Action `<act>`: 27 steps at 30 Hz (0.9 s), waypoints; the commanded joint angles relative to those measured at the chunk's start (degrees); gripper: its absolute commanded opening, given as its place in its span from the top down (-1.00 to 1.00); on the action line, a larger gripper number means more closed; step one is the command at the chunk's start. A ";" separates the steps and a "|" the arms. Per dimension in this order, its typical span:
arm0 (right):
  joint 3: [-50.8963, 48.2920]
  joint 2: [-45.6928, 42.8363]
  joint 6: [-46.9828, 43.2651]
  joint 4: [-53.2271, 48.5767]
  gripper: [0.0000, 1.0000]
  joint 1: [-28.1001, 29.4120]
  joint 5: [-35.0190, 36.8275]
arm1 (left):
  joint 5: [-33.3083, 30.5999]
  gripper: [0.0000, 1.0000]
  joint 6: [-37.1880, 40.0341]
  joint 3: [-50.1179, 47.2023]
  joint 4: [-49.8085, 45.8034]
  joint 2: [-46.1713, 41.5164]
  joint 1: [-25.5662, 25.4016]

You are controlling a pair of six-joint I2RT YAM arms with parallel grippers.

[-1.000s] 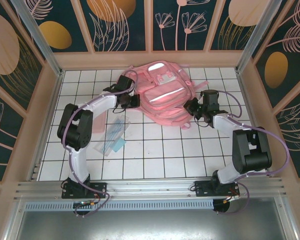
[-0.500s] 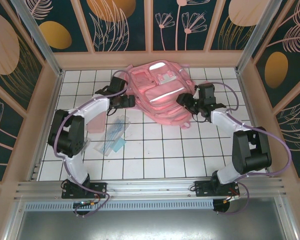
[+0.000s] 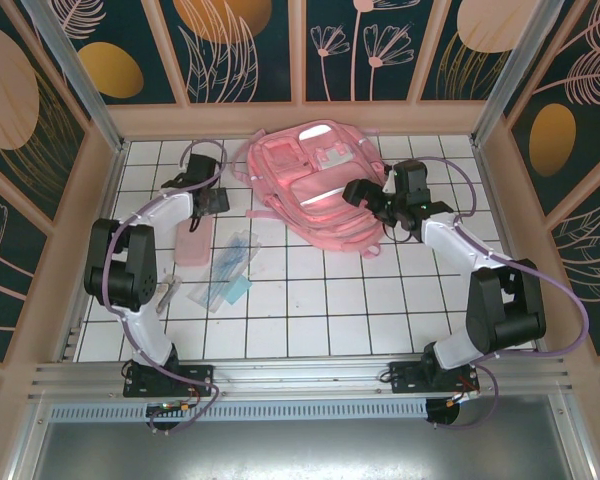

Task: Pack the student bag

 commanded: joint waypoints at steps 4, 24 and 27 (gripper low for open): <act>1.47 -1.36 -0.50 -0.47 -0.98 0.26 1.36 | 5.91 -0.98 1.37 -1.87 0.49 3.56 2.85; 1.53 -0.44 0.66 1.09 -0.98 1.17 2.43 | 15.41 -0.98 -0.27 -5.06 -0.35 -0.56 4.21; 2.64 0.61 0.32 0.61 -0.98 1.87 2.66 | 15.11 -0.98 0.35 -5.02 -1.74 -2.66 4.18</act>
